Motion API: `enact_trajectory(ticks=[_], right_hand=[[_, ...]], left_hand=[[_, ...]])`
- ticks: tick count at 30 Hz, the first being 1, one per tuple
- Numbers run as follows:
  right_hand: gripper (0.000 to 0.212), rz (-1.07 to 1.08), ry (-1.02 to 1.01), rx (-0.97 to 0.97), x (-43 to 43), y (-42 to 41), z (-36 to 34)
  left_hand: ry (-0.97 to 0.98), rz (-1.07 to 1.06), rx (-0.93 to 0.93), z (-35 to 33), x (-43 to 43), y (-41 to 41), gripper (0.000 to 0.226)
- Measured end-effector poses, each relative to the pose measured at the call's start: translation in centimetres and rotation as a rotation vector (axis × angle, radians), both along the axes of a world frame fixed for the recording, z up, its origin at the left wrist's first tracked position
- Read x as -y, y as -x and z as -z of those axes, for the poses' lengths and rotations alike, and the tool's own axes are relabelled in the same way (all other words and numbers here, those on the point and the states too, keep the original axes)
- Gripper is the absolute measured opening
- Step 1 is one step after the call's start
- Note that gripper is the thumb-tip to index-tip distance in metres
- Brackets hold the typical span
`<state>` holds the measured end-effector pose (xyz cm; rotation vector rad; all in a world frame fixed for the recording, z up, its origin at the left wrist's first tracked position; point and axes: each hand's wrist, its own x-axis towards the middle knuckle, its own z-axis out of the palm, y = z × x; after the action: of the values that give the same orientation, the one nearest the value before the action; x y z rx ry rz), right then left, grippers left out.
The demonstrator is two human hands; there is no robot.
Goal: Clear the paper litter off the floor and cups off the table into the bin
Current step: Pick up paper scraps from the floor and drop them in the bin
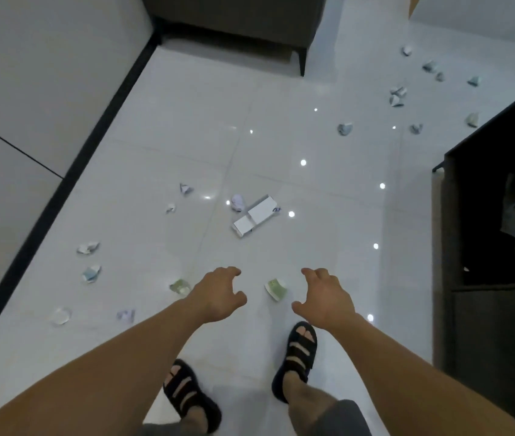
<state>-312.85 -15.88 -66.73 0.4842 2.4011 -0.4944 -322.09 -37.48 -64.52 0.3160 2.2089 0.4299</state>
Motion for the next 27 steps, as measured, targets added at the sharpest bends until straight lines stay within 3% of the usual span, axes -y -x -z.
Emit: enact_trajectory(ticks=[8, 14, 21, 27], right_hand=[[0.088, -0.09, -0.047, 0.085, -0.1, 4.0, 28.1], [0.088, -0.099, -0.097, 0.067, 2.0, 3.9, 42.3], [0.077, -0.009, -0.13, -0.023, 2.8, 4.1, 47.6], [0.089, -0.285, 0.065, -0.464, 7.9, 11.9, 40.1]], left_hand=[[0.012, 0.127, 0.035, 28.1, -2.8, 3.2, 0.064], [-0.065, 0.195, 0.022, 40.5, -3.2, 5.7, 0.066], [-0.146, 0.148, 0.079, 45.4, -2.1, 7.9, 0.063], [-0.315, -0.175, 0.146, 40.8, 0.8, 10.0, 0.056]])
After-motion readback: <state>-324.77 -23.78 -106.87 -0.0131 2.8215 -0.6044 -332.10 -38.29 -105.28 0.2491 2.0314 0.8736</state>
